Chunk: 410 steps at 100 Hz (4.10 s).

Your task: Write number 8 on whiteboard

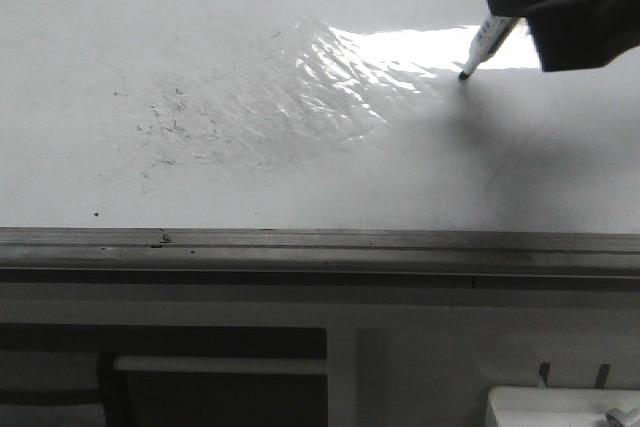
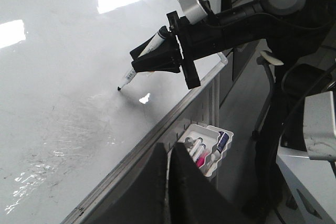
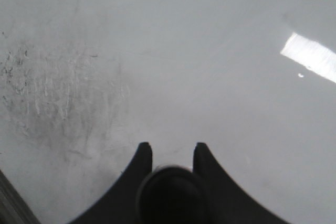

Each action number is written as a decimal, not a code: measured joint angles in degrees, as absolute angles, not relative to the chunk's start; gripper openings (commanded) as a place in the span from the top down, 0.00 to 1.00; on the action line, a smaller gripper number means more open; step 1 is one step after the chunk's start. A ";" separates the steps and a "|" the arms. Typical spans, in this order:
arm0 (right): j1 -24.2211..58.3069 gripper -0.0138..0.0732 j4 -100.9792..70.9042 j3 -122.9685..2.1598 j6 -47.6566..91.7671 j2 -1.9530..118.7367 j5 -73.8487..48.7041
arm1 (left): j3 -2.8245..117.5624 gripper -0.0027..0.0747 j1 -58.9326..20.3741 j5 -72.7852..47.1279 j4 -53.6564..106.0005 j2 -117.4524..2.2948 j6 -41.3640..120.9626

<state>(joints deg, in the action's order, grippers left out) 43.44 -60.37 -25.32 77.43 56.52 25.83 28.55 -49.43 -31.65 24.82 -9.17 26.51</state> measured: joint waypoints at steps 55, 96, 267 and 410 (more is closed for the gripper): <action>44.37 0.92 -79.10 -26.21 93.55 57.37 22.41 | 28.55 0.99 -49.43 -31.65 24.96 -9.17 26.51; 44.03 0.92 -104.55 -25.44 112.03 51.16 23.94 | 28.55 0.99 -49.43 -31.65 25.00 -9.17 26.41; 43.69 0.92 -101.31 -32.04 113.10 46.65 -9.50 | 31.95 0.56 -49.43 -24.54 30.00 -37.00 37.73; 43.48 0.62 -95.20 -29.34 108.94 53.36 -24.15 | 40.99 0.99 -49.64 -33.82 63.42 -67.45 77.64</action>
<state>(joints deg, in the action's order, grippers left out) 43.48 -95.20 -29.34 108.94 53.36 -24.15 40.99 -49.64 -33.82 63.42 -67.45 77.64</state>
